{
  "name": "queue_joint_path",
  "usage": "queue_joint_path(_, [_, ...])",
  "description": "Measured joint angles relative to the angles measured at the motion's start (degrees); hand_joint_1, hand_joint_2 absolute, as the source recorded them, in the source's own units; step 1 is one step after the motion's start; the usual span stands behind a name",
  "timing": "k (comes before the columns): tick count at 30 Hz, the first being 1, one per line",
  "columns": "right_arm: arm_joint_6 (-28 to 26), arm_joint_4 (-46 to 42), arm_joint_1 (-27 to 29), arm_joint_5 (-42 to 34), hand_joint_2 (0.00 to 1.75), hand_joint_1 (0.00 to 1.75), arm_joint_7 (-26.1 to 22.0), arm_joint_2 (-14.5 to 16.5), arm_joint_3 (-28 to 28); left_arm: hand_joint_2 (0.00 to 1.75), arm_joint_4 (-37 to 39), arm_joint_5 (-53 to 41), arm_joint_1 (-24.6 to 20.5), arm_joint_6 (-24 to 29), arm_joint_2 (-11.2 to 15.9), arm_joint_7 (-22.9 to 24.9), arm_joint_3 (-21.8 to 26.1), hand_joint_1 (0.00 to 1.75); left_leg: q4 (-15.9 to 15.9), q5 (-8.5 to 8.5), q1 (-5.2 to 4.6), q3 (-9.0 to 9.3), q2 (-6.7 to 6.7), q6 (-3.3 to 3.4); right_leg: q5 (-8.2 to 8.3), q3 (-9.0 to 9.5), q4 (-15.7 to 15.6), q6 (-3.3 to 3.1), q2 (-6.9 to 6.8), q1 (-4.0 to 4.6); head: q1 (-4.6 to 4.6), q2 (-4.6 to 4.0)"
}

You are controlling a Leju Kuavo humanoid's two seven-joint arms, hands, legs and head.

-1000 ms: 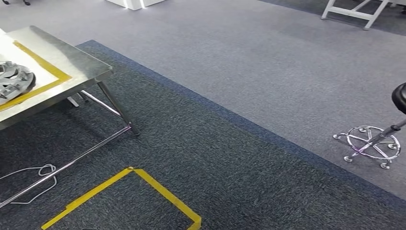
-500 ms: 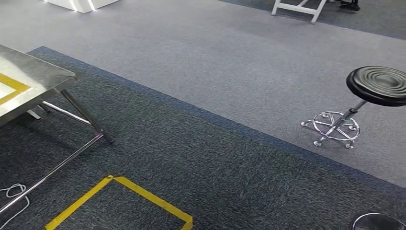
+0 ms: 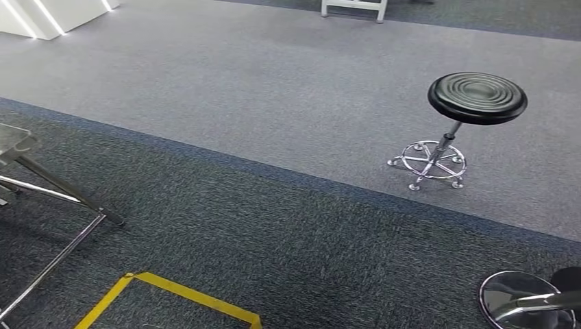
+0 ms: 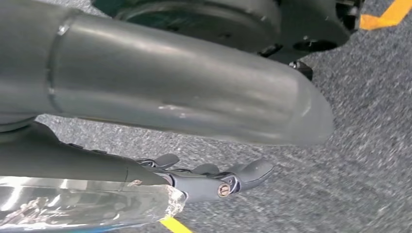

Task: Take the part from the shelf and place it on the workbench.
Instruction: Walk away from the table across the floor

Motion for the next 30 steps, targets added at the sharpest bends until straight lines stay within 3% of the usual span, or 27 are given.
queue_joint_path(1, [0.15, 0.00, -0.07, 0.46, 0.00, 0.00, -0.15, 0.19, -0.54, 0.00, 0.03, -0.24, -0.02, -0.03, -0.01, 0.00, 0.03, 0.00, -3.18, 2.40, -0.04, 1.18, -0.61, 0.35, 0.00, 0.09, 0.00, 0.01, 0.79, 0.05, -0.01, 0.00])
queue_joint_path(3, [0.36, 0.00, -0.32, 0.97, 0.00, 0.00, -0.35, 0.58, -1.37, 0.00, 0.16, -0.55, -0.08, -0.07, 0.02, 0.00, 0.18, 0.00, -10.09, 5.90, -0.06, 3.86, -3.45, 1.20, 0.01, 0.05, 0.09, 0.15, 2.28, 0.14, 0.03, 0.00])
queue_joint_path(5, [0.51, 0.00, -0.49, 1.15, 0.00, 0.00, -0.43, 0.93, -1.93, 0.00, 0.32, -0.63, -0.16, -0.09, 0.00, 0.00, 0.36, 0.00, -13.12, 6.34, -0.11, 4.99, -5.13, 1.57, 0.15, -0.52, 0.14, 0.70, 3.55, 0.00, 0.01, 0.00])
queue_joint_path(7, [0.60, 0.01, -0.38, 1.18, 0.00, 0.00, -0.46, 1.15, -2.46, 0.00, 0.36, -0.65, -0.34, -0.11, -0.15, -0.01, 0.48, 0.00, -14.07, 6.42, -0.10, 5.24, -4.11, 1.73, 0.33, -1.23, 0.05, 1.50, 4.16, -0.24, -0.01, 0.00])
queue_joint_path(9, [0.63, 0.02, -0.33, 1.30, 0.00, 0.00, -0.51, 1.23, -2.88, 0.00, 0.37, -0.69, -0.44, -0.12, -0.30, -0.04, 0.54, 0.00, -14.98, 6.86, 0.08, 5.49, -2.74, 2.16, -1.07, -2.38, 1.75, 2.02, 1.83, -0.21, 0.23, 0.00])
queue_joint_path(11, [0.84, 0.02, -0.74, 1.96, 0.00, 0.00, -0.72, 1.23, -3.37, 0.00, 0.49, -0.87, -0.36, -0.13, -0.37, -0.10, 0.62, 0.00, -15.32, 6.99, 0.09, 5.55, -1.06, 2.46, -4.89, -5.27, 7.73, 2.40, -1.30, -0.22, 0.47, 0.00])
queue_joint_path(13, [1.16, 0.05, -1.08, 2.93, 0.00, 0.00, -1.00, 1.33, -4.05, 0.00, 0.72, -1.21, -0.33, -0.14, -0.48, -0.18, 0.74, 0.00, -15.28, 6.93, 0.00, 5.43, 0.75, 2.55, -8.16, -8.53, 14.75, 2.89, -2.30, -0.39, 0.52, 0.00])
queue_joint_path(14, [1.30, 0.09, -1.11, 3.34, 0.00, 0.00, -1.12, 1.39, -4.40, 0.00, 0.83, -1.41, -0.41, -0.14, -0.57, -0.23, 0.80, 0.00, -15.26, 6.89, -0.01, 5.39, 1.53, 2.52, -8.30, -9.01, 16.10, 3.11, -2.48, -0.46, 0.52, 0.00])
queue_joint_path(15, [1.43, 0.14, -1.09, 3.71, 0.00, 0.00, -1.20, 1.45, -4.73, 0.00, 0.92, -1.61, -0.53, -0.12, -0.65, -0.29, 0.85, 0.00, -15.22, 6.83, 0.00, 5.38, 2.25, 2.45, -7.38, -8.40, 15.30, 3.29, -2.70, -0.54, 0.55, 0.00])
queue_joint_path(17, [1.63, 0.19, -1.18, 4.28, 0.00, 0.00, -1.32, 1.51, -5.43, 0.00, 1.11, -2.04, -0.81, -0.08, -0.79, -0.47, 0.90, 0.00, -15.10, 6.62, -0.03, 5.64, 3.44, 2.12, -3.69, -4.17, 8.13, 3.42, -4.41, -0.66, 0.57, 0.00])
queue_joint_path(19, [1.82, 0.20, -1.52, 4.81, 0.00, 0.00, -1.44, 1.61, -6.04, 0.00, 1.40, -2.41, -0.99, -0.02, -0.84, -0.67, 0.91, 0.00, -14.70, 6.23, -0.37, 5.91, 4.44, 1.47, -1.38, -0.37, 1.50, 2.91, -6.74, -0.62, 0.56, 0.00])
queue_joint_path(20, [1.90, 0.20, -1.66, 5.04, 0.00, 0.00, -1.50, 1.71, -6.30, 0.00, 1.55, -2.52, -1.09, 0.02, -0.84, -0.75, 0.91, 0.00, -14.52, 6.07, -0.51, 6.07, 4.91, 1.13, -1.08, 0.33, 0.13, 2.50, -7.32, -0.54, 0.49, 0.00])
queue_joint_path(22, [2.02, 0.20, -1.67, 5.60, 0.00, 0.00, -1.46, 2.04, -6.92, 0.00, 1.80, -2.56, -1.33, 0.10, -0.85, -0.90, 0.93, 0.00, -14.45, 5.90, -0.45, 6.39, 5.81, 0.51, -1.06, 0.11, -0.03, 1.61, -6.35, -0.41, 0.32, 0.00])
queue_joint_path(24, [2.13, 0.17, -1.46, 6.20, 0.00, 0.00, -1.16, 2.41, -7.61, 0.00, 1.88, -2.59, -1.55, 0.17, -0.85, -1.04, 0.98, 0.00, -13.49, 4.75, -0.15, 6.26, 4.53, -0.19, -0.81, 0.17, -0.13, 0.87, -5.31, -0.51, 0.20, 0.00])
queue_joint_path(26, [2.34, 0.04, -1.40, 6.69, 0.00, 0.00, -0.81, 2.67, -8.22, 0.00, 2.07, -2.62, -1.51, 0.18, -0.84, -1.13, 1.06, 0.00, -8.72, 1.48, 0.06, 4.33, 1.70, -0.66, -0.47, 0.39, -0.21, 0.27, -4.13, -0.60, 0.01, 0.00])
queue_joint_path(28, [2.72, -0.26, -1.32, 7.17, 0.00, 0.00, -0.43, 2.93, -8.75, 0.00, 2.38, -2.63, -1.27, 0.14, -0.89, -1.14, 1.14, 0.00, -1.34, -1.79, 0.10, 0.96, 0.44, -0.72, -0.33, 0.31, -0.18, -0.02, -2.63, -0.44, -0.06, 0.00])
queue_joint_path(29, [2.95, -0.48, -1.21, 7.42, 0.00, 0.00, -0.24, 3.09, -9.08, 0.00, 2.50, -2.64, -1.16, 0.11, -0.92, -1.14, 1.22, 0.00, 0.98, -2.09, 0.08, -0.27, 0.28, -0.67, -0.31, 0.34, -0.17, -0.07, -1.80, -0.34, -0.08, 0.00])
queue_joint_path(30, [3.16, -0.73, -1.08, 7.68, 0.00, 0.00, -0.07, 3.23, -9.44, 0.00, 2.57, -2.64, -1.09, 0.09, -0.95, -1.14, 1.31, 0.00, 1.32, -1.17, 0.07, -0.68, 0.19, -0.54, -0.31, 0.42, -0.15, -0.09, -0.94, -0.26, -0.08, 0.00])
